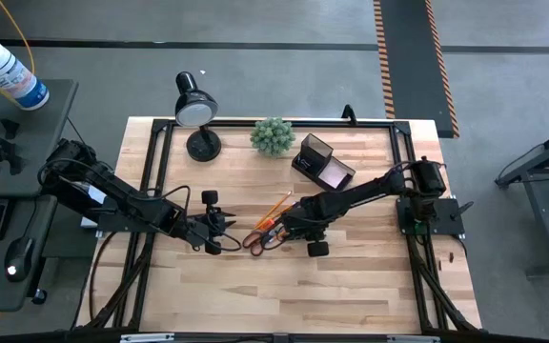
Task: Pick and place office supplies into organizer
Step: Put the center black ballpen into the black desk organizer
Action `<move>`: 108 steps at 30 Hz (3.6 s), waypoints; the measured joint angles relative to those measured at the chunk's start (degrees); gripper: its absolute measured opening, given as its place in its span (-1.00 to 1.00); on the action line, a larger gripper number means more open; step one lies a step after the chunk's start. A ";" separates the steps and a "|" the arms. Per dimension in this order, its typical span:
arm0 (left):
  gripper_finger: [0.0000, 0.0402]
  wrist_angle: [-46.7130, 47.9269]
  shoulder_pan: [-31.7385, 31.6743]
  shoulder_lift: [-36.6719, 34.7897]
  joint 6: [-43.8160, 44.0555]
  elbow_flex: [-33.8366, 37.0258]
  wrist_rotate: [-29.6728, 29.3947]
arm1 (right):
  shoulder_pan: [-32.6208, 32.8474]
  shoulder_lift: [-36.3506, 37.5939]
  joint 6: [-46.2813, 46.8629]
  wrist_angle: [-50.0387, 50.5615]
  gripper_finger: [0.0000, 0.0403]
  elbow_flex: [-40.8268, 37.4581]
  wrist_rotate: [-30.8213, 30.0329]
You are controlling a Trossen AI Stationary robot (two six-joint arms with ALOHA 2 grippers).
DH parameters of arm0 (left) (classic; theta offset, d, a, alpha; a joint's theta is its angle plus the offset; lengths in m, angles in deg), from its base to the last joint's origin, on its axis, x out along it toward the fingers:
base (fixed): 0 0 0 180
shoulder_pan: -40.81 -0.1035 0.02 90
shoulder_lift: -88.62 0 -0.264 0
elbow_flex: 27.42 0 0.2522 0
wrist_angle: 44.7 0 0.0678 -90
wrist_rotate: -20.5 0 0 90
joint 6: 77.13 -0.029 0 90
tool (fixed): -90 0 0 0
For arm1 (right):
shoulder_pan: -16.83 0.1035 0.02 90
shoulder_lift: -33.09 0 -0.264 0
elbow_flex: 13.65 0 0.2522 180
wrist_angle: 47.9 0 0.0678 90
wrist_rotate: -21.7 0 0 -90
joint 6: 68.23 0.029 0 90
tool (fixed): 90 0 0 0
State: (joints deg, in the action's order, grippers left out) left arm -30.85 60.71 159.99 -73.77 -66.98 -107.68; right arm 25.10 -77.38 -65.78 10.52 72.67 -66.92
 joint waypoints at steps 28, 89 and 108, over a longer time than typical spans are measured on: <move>-0.67 0.08 0.00 0.00 -0.05 0.00 -0.43 | -1.40 -0.23 1.63 -0.17 -0.61 0.00 1.23; -0.67 0.57 0.00 0.01 -0.05 0.00 -0.43 | -1.35 0.33 -0.99 3.25 -0.90 -0.23 1.65; -0.67 0.41 -0.01 0.00 -0.02 0.00 -0.45 | -4.12 16.08 -2.06 12.65 -0.89 -0.11 -22.05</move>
State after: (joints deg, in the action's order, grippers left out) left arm -30.44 60.70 159.99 -73.79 -66.98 -108.13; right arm 20.98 -61.29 -67.85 23.17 72.56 -88.97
